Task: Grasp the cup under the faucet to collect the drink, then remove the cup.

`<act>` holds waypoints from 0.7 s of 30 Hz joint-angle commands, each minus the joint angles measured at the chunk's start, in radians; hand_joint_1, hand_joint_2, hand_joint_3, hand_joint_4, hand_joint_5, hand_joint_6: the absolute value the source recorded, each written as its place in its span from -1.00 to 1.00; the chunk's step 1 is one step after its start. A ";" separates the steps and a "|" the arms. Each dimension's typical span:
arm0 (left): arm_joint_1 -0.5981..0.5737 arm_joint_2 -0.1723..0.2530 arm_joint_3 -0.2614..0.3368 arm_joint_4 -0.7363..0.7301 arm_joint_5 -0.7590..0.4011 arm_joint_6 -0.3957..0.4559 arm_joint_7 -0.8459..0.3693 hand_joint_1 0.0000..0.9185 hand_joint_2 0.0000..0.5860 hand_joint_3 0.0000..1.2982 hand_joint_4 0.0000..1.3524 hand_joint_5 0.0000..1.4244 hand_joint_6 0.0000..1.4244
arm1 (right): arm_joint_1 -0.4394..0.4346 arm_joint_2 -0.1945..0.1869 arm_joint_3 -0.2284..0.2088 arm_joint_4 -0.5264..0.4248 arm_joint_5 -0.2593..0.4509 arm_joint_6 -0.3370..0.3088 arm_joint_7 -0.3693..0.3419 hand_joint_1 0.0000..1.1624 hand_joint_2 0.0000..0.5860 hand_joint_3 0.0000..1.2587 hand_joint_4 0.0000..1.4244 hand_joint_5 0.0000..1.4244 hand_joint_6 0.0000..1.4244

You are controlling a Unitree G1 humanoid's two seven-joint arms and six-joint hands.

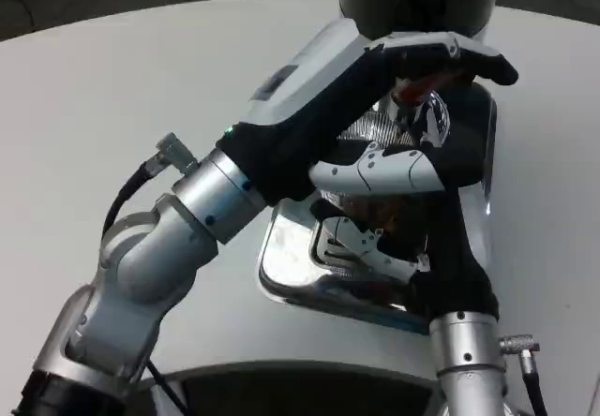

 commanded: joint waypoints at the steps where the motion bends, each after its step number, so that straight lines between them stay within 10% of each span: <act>1: 0.022 0.016 -0.020 0.019 0.034 0.025 -0.024 -1.00 -0.89 -0.33 -0.52 -0.52 -0.75 | -0.008 0.016 0.005 0.010 -0.017 0.008 -0.018 0.48 -0.42 -0.98 -0.91 -0.91 -0.89; 21: 0.055 -0.036 0.027 -0.003 -0.156 0.161 -0.057 -1.00 -0.85 -0.33 -0.53 -0.52 -0.75 | -0.003 0.038 -0.001 -0.008 -0.043 0.044 -0.067 0.50 -0.39 -0.83 -0.72 -0.67 -0.72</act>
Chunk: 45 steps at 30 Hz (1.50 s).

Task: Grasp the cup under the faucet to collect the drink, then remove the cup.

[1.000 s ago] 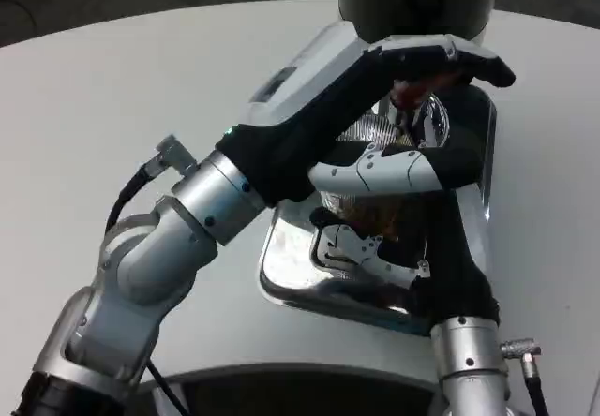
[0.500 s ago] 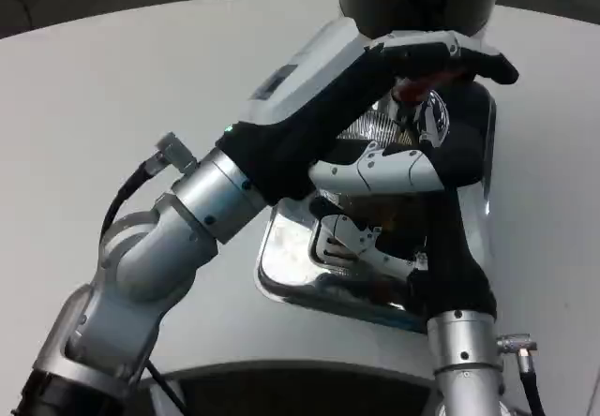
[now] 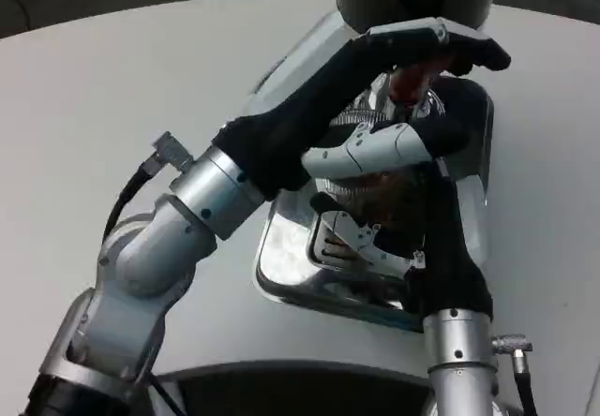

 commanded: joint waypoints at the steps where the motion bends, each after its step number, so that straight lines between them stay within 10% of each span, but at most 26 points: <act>1: 0.048 -0.010 0.013 0.007 -0.047 0.084 -0.032 -1.00 -0.85 -0.33 -0.53 -0.52 -0.75 | 0.007 0.007 -0.003 -0.011 -0.011 0.013 -0.020 0.50 -0.39 -0.82 -0.69 -0.65 -0.71; 45: 0.102 -0.079 0.139 -0.103 -0.400 0.427 -0.126 -1.00 -0.77 -0.40 -0.61 -0.59 -0.67 | 0.058 0.002 -0.023 -0.080 -0.026 -0.001 -0.075 0.67 -0.43 -0.13 -0.09 0.01 -0.16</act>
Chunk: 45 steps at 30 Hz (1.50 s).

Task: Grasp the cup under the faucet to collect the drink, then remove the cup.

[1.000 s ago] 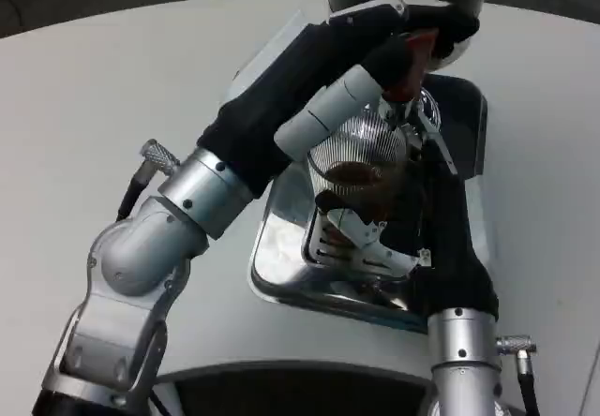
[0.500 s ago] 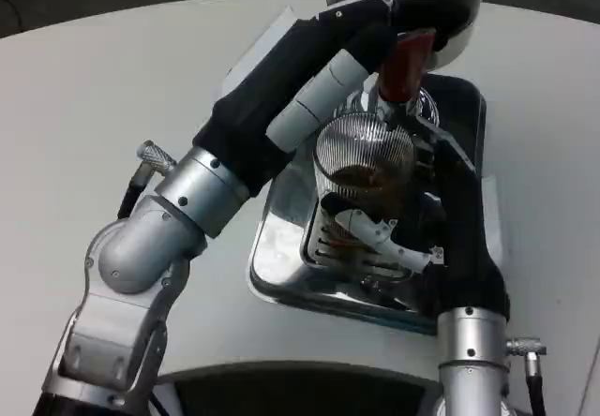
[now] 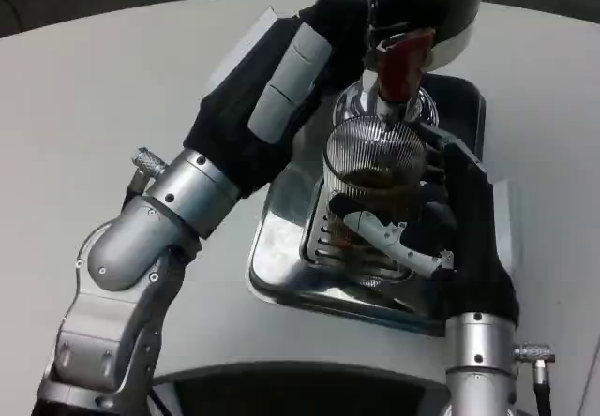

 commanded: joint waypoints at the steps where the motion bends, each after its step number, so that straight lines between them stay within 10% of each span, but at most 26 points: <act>1: 0.047 0.004 0.020 0.010 -0.022 0.065 -0.018 -1.00 -0.77 -0.41 -0.62 -0.59 -0.67 | 0.027 0.002 0.005 -0.037 -0.013 -0.011 -0.007 0.67 -0.42 -0.12 -0.08 0.02 -0.15; 45: 0.095 0.021 0.052 -0.279 0.025 0.086 -0.007 -1.00 -0.73 -0.49 -0.74 -0.67 -0.77 | 0.067 -0.005 -0.014 -0.082 -0.017 -0.001 0.005 0.68 -0.40 -0.03 -0.01 0.09 -0.09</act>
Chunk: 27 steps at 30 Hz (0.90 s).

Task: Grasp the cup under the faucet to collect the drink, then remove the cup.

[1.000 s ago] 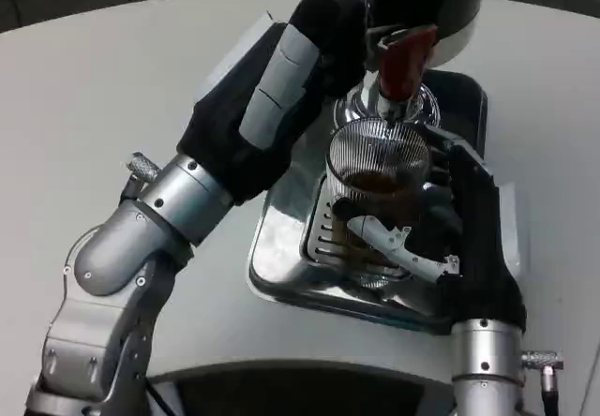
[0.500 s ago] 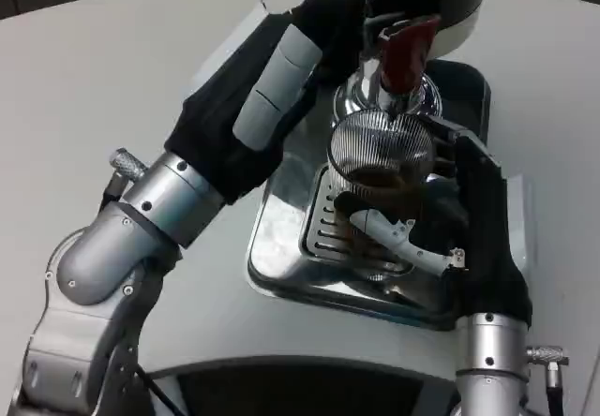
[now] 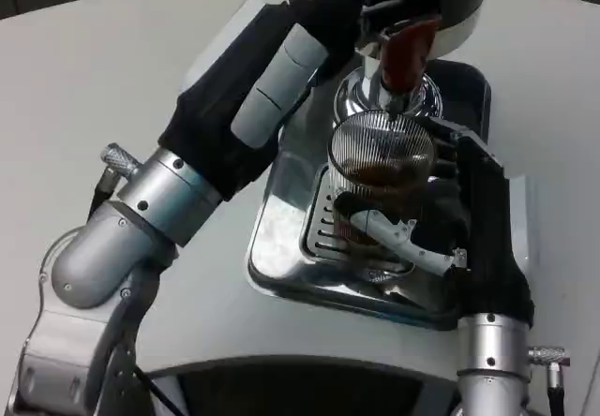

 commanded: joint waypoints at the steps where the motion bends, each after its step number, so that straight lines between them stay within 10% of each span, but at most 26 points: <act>1: 0.032 0.004 0.015 -0.054 -0.021 0.016 0.007 -1.00 -0.73 -0.48 -0.74 -0.67 -0.77 | 0.032 -0.003 -0.005 -0.006 0.003 -0.002 -0.003 0.68 -0.40 -0.03 -0.01 0.09 -0.09; 27: 0.124 0.071 0.079 -0.269 0.020 0.052 0.074 -1.00 -0.73 -0.45 -0.74 -0.67 -0.78 | 0.113 -0.005 0.010 -0.150 0.008 -0.016 0.046 0.68 -0.40 -0.01 0.02 0.13 -0.06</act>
